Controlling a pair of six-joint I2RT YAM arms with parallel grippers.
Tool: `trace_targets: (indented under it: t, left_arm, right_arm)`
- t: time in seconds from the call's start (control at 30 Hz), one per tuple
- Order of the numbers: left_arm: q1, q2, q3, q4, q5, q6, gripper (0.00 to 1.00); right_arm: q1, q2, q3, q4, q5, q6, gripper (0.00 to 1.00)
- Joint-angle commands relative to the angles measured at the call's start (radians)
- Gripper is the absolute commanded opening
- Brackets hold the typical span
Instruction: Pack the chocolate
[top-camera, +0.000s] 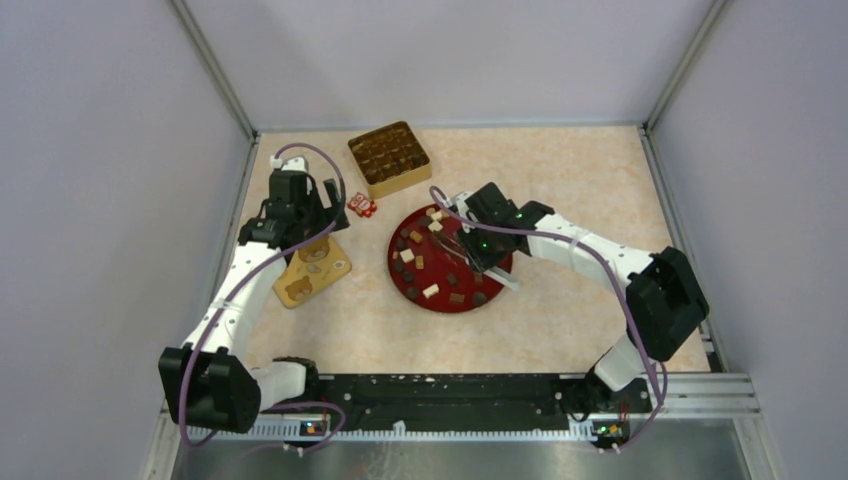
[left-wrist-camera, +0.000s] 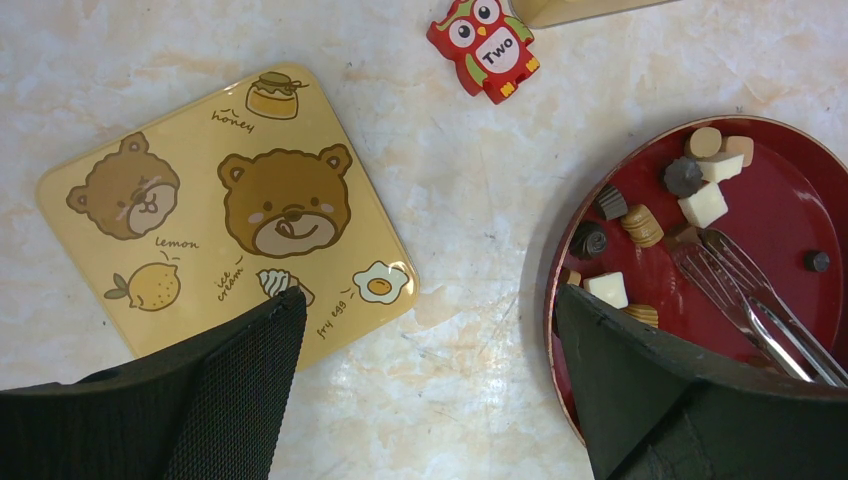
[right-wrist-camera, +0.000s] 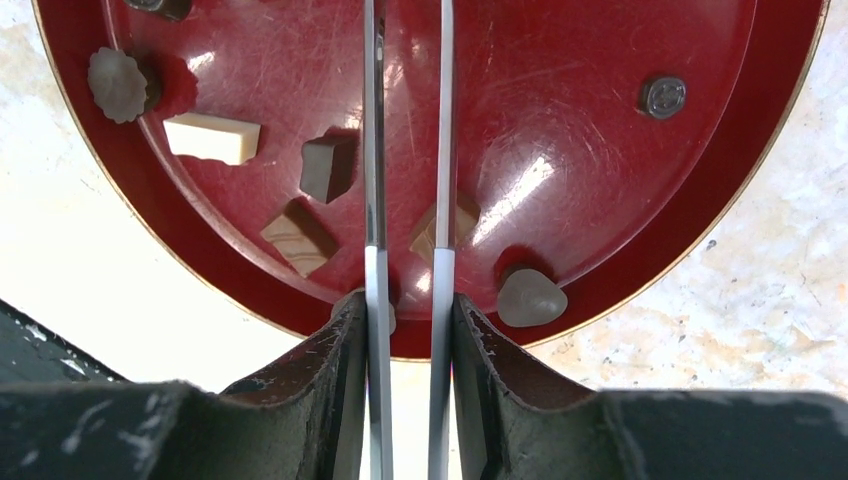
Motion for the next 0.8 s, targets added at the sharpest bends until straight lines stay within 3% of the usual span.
trace_targets:
  t: [0.0,0.1,0.43,0.77]
  left_arm:
    - [0.001,-0.024,0.007,0.019,-0.017,0.000,0.99]
    - [0.001,-0.024,0.007,0.020,-0.019,0.000,0.99]
    - [0.001,-0.028,0.013,0.019,-0.031,0.000,0.99]
    - [0.001,-0.046,0.021,0.004,-0.040,0.004,0.99]
  right_arm:
    - [0.017,-0.077,0.026,-0.024,0.024,0.009,0.06]
    - [0.017,-0.099,0.040,-0.035,0.034,0.015,0.00]
    - [0.017,-0.107,0.155,0.026,0.106,0.031,0.00]
    - [0.015,0.130,0.446,0.176,0.129,0.052,0.00]
